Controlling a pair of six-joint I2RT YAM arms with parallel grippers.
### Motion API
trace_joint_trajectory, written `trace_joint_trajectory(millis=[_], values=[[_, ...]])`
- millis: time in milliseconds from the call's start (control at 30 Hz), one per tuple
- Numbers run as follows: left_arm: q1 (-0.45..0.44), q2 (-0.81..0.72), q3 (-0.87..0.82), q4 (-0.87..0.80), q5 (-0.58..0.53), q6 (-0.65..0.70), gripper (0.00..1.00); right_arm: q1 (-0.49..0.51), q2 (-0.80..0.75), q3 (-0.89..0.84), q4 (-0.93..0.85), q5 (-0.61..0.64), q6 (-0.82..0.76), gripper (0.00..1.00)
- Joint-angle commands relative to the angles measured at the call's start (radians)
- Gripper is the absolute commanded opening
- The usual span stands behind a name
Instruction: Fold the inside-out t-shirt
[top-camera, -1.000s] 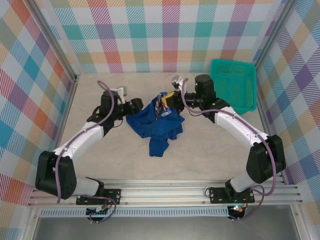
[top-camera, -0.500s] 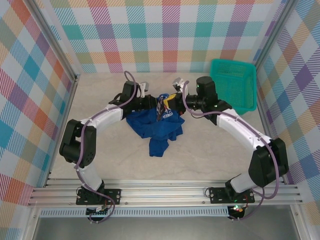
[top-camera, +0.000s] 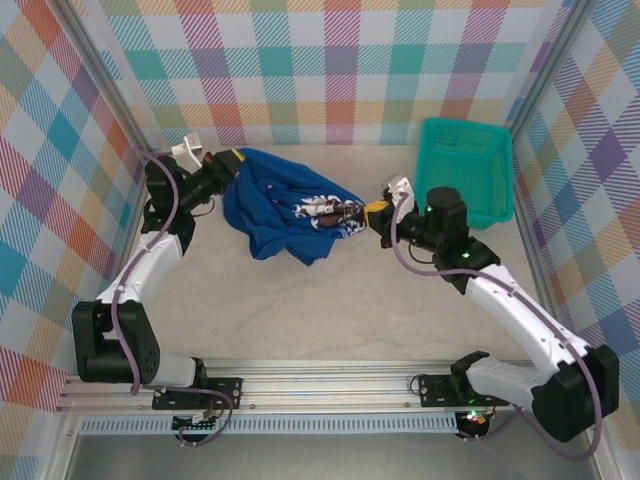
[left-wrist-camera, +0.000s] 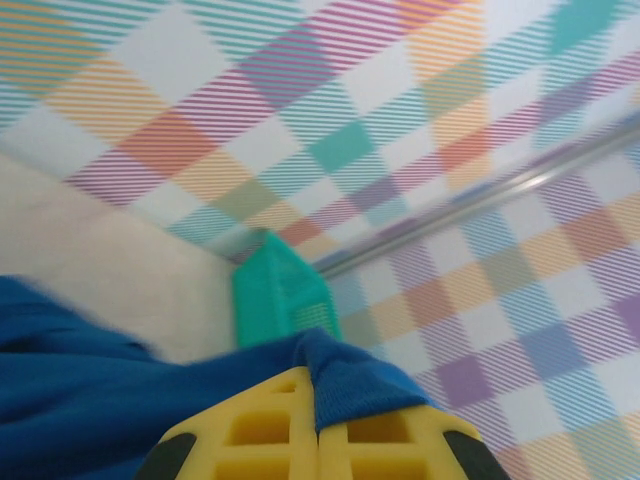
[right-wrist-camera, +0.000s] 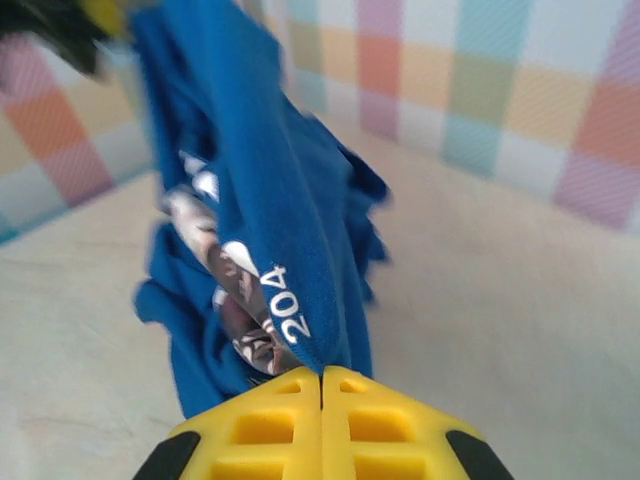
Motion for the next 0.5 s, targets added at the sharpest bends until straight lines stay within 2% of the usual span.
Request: trace_joint_trajectory(millis=[0,67,167,267,333,467], values=[[-0.014,-0.034,-0.005,0.105,0.080,-0.105,0.00,-0.003,0.070,-0.008,-0.049,0.173,0.119,0.00],[-0.040,-0.046,0.000,0.060,0.093,-0.071,0.00,-0.001,0.133,0.044,-0.107,0.208,0.156,0.04],[-0.097,-0.050,0.023,-0.040,0.104,0.027,0.00,0.025,0.220,0.109,-0.179,0.212,0.146,0.23],[-0.128,-0.037,0.042,-0.072,0.124,0.066,0.00,0.084,0.228,0.112,-0.155,0.179,0.039,0.41],[-0.140,-0.033,0.053,-0.089,0.136,0.080,0.00,0.126,0.194,0.090,-0.089,0.135,-0.024,0.47],[-0.165,-0.049,0.074,-0.163,0.136,0.143,0.00,0.215,0.158,0.066,0.050,-0.002,-0.114,0.51]])
